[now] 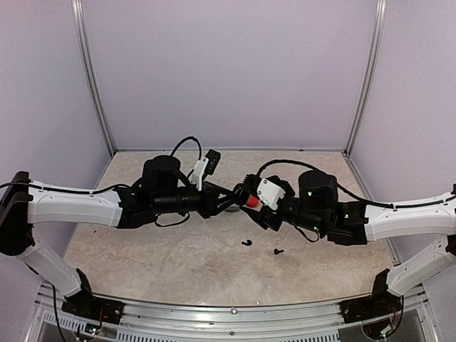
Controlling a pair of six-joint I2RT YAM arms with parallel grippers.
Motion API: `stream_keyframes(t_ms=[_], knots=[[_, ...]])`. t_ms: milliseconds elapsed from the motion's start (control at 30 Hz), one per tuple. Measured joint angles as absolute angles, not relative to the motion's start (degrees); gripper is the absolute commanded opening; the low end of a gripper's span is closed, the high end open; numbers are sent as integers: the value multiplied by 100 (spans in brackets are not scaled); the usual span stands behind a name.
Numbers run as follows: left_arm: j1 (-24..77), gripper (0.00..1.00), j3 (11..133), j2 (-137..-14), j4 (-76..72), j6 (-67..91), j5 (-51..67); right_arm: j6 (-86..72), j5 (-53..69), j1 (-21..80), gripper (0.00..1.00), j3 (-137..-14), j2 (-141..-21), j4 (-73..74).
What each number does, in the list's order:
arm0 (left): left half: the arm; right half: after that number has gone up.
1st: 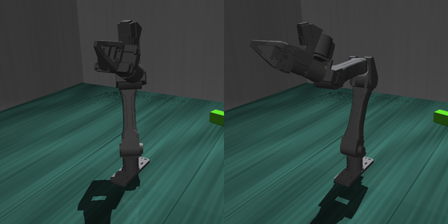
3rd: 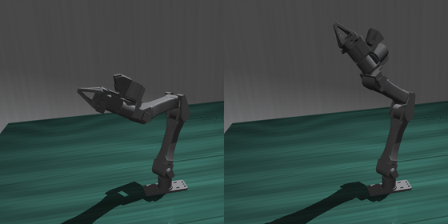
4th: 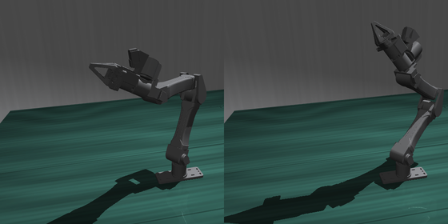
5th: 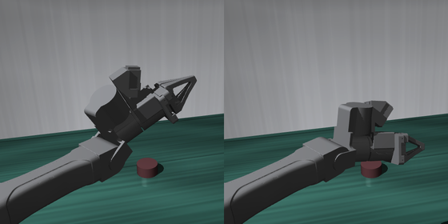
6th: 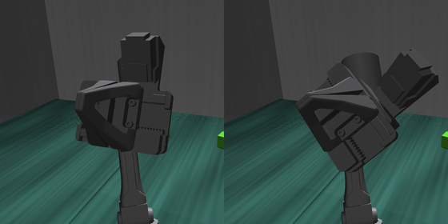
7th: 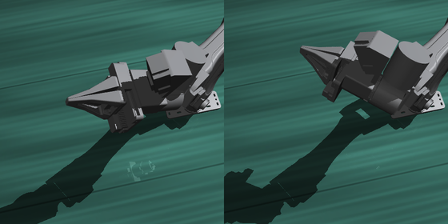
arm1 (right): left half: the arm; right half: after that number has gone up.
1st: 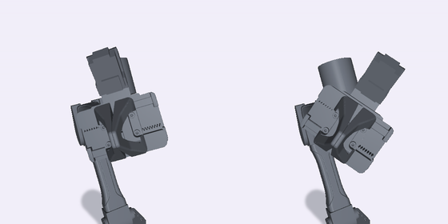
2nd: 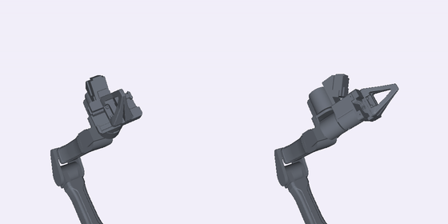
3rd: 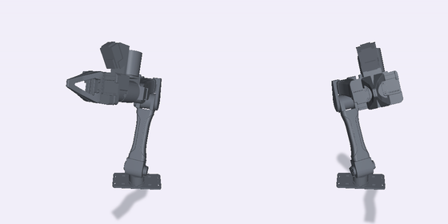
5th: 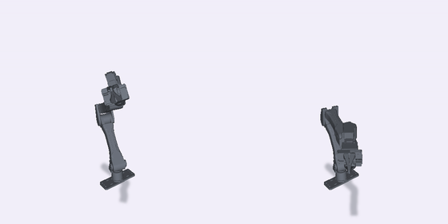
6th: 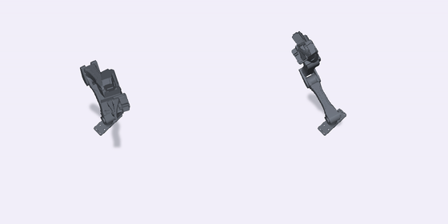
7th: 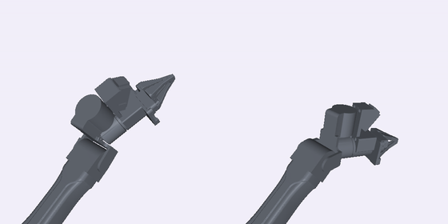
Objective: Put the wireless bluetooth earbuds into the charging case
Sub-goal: Pass from the right arm to the left, then pass from the left arm to the right
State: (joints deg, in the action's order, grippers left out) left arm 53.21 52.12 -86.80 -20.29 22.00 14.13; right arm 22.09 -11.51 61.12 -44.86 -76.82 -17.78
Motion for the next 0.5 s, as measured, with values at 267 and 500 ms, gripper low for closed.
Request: stream_keyframes(t_ms=[267, 500], knots=[[5256, 13, 5207, -8088, -1302, 1007, 1717, 1890, 60, 6010, 75, -4488, -6886, -1026], [5739, 11, 5207, -7706, -598, -145, 2128, 1459, 1455, 5618, 70, -4792, -6875, 16]])
